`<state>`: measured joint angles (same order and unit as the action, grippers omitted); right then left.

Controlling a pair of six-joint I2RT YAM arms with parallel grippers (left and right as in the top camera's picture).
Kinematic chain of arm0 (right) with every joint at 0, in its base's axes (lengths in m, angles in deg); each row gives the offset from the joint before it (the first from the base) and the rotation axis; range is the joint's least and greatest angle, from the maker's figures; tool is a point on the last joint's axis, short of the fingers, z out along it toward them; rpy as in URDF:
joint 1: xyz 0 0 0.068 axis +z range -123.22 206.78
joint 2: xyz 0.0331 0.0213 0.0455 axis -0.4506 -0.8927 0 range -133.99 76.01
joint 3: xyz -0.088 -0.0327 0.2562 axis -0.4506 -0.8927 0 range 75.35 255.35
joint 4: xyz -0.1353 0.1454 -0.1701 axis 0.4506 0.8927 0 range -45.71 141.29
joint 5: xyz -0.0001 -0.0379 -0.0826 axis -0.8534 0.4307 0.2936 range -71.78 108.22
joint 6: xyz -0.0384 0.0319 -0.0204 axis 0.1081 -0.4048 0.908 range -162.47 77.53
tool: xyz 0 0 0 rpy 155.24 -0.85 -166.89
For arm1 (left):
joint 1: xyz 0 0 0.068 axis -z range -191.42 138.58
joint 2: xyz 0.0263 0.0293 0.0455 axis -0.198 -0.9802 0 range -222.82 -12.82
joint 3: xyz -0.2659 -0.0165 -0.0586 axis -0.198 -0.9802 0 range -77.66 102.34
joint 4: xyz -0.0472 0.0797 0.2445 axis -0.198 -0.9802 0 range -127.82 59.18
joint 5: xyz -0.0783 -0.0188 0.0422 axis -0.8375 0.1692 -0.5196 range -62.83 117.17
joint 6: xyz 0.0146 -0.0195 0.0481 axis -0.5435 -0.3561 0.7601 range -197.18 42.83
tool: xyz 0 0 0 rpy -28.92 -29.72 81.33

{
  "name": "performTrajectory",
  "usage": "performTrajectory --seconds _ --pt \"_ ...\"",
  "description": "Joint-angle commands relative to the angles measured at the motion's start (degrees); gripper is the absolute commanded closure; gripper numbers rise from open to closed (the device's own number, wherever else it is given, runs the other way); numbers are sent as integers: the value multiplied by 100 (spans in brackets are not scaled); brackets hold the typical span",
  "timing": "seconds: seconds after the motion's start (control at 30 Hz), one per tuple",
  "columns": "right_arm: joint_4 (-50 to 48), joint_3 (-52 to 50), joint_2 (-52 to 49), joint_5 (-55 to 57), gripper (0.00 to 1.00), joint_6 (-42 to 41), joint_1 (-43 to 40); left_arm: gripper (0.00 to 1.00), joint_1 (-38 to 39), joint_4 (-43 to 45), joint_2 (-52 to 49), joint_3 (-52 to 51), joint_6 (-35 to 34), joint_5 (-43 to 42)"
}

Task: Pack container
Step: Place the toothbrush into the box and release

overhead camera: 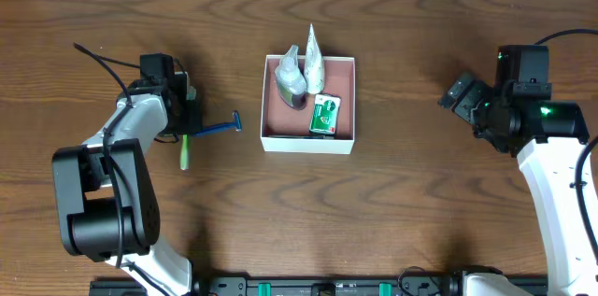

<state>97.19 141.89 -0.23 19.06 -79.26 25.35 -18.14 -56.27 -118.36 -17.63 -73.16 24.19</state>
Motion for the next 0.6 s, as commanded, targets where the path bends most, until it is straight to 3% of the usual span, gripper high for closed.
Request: performTrajectory --seconds 0.0,0.2,0.3,0.43,0.57 --pt "9 15 -4 -2 1 22 -26 93 -48 -240 63 7 -2 74" --pt "9 15 -4 -2 1 22 -26 94 15 -802 1246 109 -4 26" --pt "9 15 -4 -2 1 22 -26 94 184 -1104 2094 109 -4 -490" --pt "9 15 -4 -2 1 22 -26 94 688 -1388 3202 107 -2 -1436" --pt "9 15 -4 -2 1 22 -26 94 1609 -1458 3989 107 391 -1615"
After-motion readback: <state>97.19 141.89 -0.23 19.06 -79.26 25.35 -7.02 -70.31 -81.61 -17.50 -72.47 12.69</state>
